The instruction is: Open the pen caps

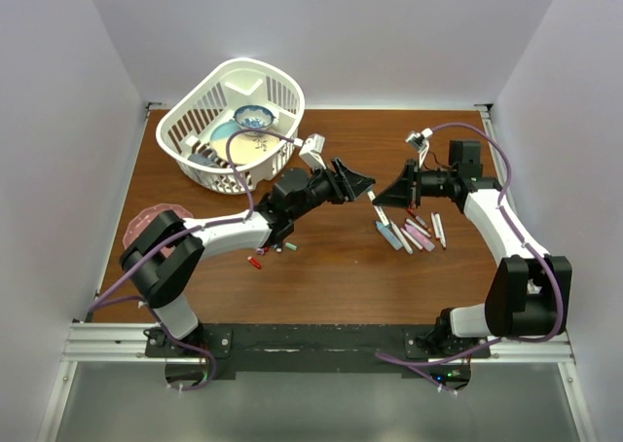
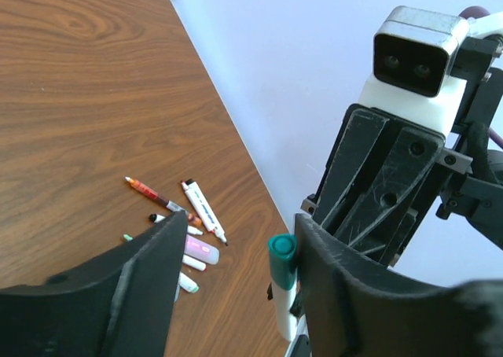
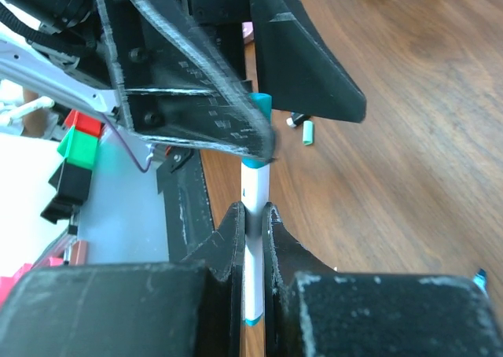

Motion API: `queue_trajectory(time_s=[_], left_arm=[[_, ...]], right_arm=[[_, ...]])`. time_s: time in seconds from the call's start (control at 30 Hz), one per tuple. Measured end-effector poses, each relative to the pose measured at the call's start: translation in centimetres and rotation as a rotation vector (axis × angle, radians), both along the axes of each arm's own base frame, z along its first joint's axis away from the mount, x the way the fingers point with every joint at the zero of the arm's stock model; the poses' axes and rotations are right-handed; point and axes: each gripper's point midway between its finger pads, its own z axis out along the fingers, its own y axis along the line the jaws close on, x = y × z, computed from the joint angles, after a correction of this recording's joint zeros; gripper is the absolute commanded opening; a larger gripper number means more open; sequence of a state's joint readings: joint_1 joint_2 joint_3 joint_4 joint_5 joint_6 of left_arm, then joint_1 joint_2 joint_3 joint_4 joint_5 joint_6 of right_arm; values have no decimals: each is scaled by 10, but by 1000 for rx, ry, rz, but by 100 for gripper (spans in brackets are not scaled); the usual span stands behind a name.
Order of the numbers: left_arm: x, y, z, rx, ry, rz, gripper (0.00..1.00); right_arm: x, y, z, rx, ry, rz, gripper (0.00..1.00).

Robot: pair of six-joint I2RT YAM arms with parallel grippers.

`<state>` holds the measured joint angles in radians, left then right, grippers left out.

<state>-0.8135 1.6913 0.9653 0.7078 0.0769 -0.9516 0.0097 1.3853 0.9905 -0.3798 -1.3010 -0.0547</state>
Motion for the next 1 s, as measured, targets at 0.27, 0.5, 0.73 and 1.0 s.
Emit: queue_trajectory(time_s=[0.27, 0.5, 0.73, 1.0], left_arm=[[-3, -8, 8, -22, -6, -24, 3], [-6, -9, 6, -22, 0, -41, 0], [-11, -12, 11, -37, -17, -80, 0], [-10, -12, 13, -27, -64, -87, 0]], right_arm=[[3, 2, -8, -23, 9, -6, 0], [4, 2, -13, -39, 9, -11, 33], [4, 3, -17, -40, 25, -17, 54], [-6, 21, -20, -4, 81, 51, 0]])
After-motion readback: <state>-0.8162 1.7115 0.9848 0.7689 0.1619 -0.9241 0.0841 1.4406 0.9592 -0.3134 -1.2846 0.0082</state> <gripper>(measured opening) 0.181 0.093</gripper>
